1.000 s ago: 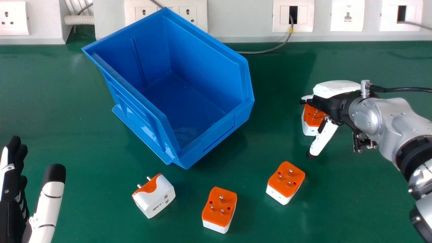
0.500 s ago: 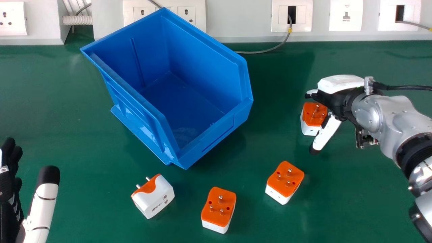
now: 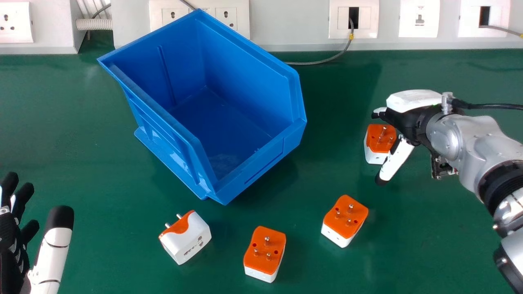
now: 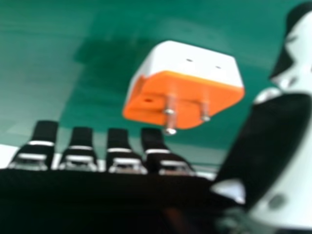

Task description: Pick all objects and put in blue box

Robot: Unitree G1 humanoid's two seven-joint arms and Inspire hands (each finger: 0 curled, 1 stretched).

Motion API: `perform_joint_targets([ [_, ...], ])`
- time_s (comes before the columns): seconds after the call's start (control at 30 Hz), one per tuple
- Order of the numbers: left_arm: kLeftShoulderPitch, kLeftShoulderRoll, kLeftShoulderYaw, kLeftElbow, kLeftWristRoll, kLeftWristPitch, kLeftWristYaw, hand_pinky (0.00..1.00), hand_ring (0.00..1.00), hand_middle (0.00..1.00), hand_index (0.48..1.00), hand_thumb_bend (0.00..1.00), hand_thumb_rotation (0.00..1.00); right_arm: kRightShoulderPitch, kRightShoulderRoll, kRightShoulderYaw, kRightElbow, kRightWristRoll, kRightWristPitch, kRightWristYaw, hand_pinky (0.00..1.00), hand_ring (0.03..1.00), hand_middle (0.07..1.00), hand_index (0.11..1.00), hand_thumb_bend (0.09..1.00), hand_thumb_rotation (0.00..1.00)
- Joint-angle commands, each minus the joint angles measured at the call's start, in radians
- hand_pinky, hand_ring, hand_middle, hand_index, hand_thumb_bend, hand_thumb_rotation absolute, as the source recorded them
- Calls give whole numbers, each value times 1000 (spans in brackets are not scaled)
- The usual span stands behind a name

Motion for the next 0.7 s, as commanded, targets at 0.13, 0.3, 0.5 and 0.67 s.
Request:
perform_joint_targets([
  [0.13, 16, 1, 3, -26, -1, -15, 0, 964, 989, 957, 953, 691, 826, -55, -10, -5, -3, 4, 3, -13, 897, 952, 944, 915, 750, 346],
  [0.3, 16, 0, 4, -26, 10, -18, 6, 971, 991, 958, 950, 687, 826, -56, -9, -4, 0, 3, 6, -19, 895, 953, 942, 914, 745, 345],
  [0.5, 20, -5, 6, -34, 9, -17, 7, 970, 990, 957, 944, 699, 825, -57, -5, -7, 5, 7, 7, -24, 890, 945, 934, 911, 723, 326],
  [0.67, 27, -10, 9, -44, -2, -21, 4, 964, 989, 955, 944, 712, 825, -58, -3, -9, 7, 9, 9, -28, 884, 935, 923, 899, 714, 310],
])
